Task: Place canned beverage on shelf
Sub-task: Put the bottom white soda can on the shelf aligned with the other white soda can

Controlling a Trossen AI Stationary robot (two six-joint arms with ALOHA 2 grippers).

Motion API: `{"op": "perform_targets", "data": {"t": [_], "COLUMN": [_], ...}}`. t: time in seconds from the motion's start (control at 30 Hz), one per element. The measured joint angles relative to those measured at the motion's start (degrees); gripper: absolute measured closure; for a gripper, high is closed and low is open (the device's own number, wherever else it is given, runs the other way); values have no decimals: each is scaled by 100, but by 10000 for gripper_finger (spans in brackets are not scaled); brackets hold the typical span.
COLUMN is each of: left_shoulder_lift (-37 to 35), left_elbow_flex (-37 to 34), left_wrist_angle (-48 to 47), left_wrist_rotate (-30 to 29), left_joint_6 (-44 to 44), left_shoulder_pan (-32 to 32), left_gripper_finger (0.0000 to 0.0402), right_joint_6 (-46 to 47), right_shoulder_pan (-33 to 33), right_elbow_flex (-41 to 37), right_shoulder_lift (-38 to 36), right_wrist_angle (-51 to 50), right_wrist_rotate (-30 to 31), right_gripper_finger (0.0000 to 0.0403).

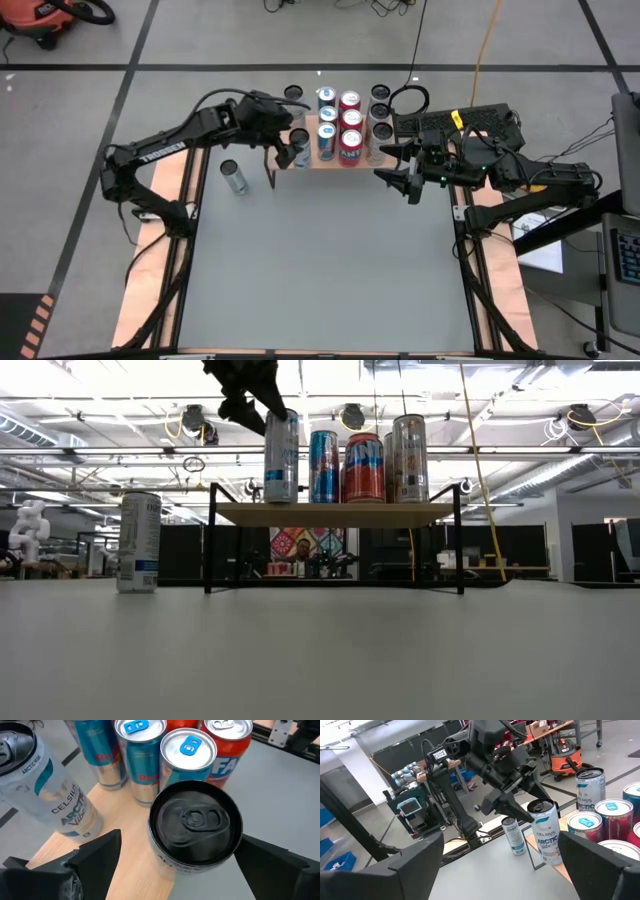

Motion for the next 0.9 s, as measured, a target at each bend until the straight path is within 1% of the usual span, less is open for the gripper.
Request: {"op": "perform_targets", "data": {"t": [0.1,0.23,0.3,0.47,0.63,0.73,0.9], "left_shoulder_lift": [2,46,54,205,238,247,247], "left_elbow_flex": [0,0,0,-3,-2,-2,-2], "left_wrist_angle": [33,301,369,201,378,358,348], "left_wrist_rotate": [1,11,127,197,194,71,49], "left_joint_6": [7,31,35,8,7,6,7], "left_shoulder_pan": [26,27,38,37,38,36,38], "left_gripper_finger": [31,31,31,31,37,57,121], "right_joint_6": [0,-26,-41,-41,-41,-39,-7], "right_shoulder_pan": [0,0,0,0,0,0,0], "right_elbow_flex": [0,0,0,0,0,0,0], "right_shoulder_lift": [0,0,0,0,0,0,0], "right_wrist_angle": [0,0,0,0,0,0,0], "right_wrist_rotate": [0,-1,-1,-2,-2,-2,-2], "right_gripper_finger": [48,48,48,48,48,48,48]}}
